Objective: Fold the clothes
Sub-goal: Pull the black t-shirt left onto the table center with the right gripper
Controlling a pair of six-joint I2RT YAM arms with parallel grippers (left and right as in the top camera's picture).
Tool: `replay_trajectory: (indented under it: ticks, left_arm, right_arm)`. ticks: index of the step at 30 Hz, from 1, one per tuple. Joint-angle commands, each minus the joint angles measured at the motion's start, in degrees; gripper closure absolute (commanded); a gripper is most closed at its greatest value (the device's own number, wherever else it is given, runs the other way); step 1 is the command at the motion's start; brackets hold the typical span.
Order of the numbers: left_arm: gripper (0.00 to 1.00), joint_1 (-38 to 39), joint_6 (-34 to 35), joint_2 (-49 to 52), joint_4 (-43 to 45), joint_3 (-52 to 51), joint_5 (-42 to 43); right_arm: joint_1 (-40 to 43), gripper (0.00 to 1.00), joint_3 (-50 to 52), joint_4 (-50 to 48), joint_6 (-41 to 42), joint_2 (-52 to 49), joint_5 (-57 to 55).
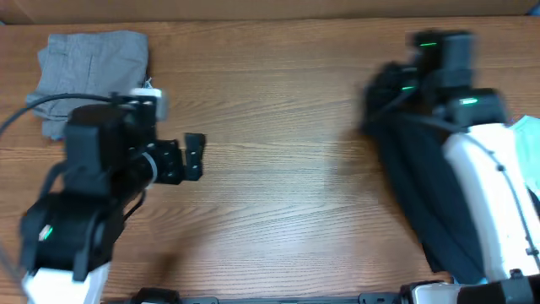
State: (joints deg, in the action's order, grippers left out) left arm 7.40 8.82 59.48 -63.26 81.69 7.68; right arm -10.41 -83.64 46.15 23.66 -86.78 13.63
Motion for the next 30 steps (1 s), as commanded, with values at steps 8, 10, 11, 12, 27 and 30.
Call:
replay_trajectory:
  ticks: [8,10,11,12,27,30]
  left_arm:
    - [0.0,-0.31,-0.92,-3.41,-5.51,12.39,-9.25]
    - [0.0,-0.31,-0.9,-3.23,-5.88,12.35,-9.35]
    - [0.0,-0.31,-0.9,-3.06,-5.95,12.33,-9.35]
    - [0.0,-0.31,-0.87,-2.84,-5.95,12.33,-9.03]
    - [0.08,7.1,-5.03,29.53,-1.55,12.17,6.38]
    - [0.21,9.92,-5.03,38.1,3.06,12.17,6.32]
  right_arm:
    - [-27.82,0.19,-1.81,-2.14,4.68,1.57,-20.28]
    - [-26.49,0.19,-2.14,-0.15,6.05,2.05,-22.23]
    - [-25.18,0.19,-2.43,1.27,7.1,2.51,-22.51]
    - [-23.69,0.19,-2.75,2.58,7.89,3.17,-22.58]
    - [-6.75,0.18,-5.7,12.0,10.08,26.01,-21.03]
    - [-6.75,0.17,-5.7,14.29,11.41,27.52,-21.0]
